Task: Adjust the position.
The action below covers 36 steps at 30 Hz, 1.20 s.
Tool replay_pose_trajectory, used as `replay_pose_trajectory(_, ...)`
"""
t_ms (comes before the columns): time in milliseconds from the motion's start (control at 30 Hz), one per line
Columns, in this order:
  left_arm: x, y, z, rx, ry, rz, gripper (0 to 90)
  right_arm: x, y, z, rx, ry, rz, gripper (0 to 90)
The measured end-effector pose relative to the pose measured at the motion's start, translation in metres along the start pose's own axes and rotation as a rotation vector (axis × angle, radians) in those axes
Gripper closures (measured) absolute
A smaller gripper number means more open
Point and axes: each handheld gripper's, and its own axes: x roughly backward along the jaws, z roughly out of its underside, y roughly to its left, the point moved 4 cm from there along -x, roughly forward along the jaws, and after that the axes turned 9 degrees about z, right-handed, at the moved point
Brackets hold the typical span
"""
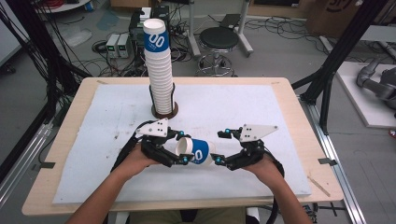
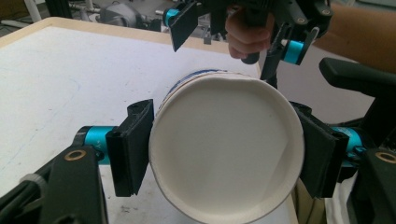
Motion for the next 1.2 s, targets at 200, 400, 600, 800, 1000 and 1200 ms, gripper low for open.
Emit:
replay_pose_trajectory(200, 0.002, 0.000, 0.004, 0.008, -0.036, -0.010, 29.1, 0.000, 0.001, 0.005, -0.031, -0.037, 0.005, 19.8)
replay_pose_trajectory(400, 0.004, 0.002, 0.009, 0.016, -0.083, -0.015, 29.1, 0.001, 0.003, 0.010, -0.043, -0.050, 0.009, 19.8)
replay_pose_trajectory(600, 0.005, 0.003, 0.011, 0.023, -0.119, -0.006, 29.1, 0.001, 0.003, 0.016, -0.057, -0.051, 0.004, 19.8)
replay_pose_trajectory(800, 0.006, 0.002, 0.011, 0.017, -0.140, 0.009, 29.1, -0.001, 0.004, 0.024, -0.069, -0.039, -0.009, 19.8)
replay_pose_trajectory(1000, 0.008, 0.000, 0.010, 0.009, -0.151, 0.018, 29.1, -0.004, 0.005, 0.028, -0.078, -0.032, -0.029, 19.8)
replay_pose_trajectory(1200, 0.011, -0.001, 0.009, 0.003, -0.172, 0.038, 29.2, -0.005, 0.006, 0.029, -0.082, -0.030, -0.046, 19.8)
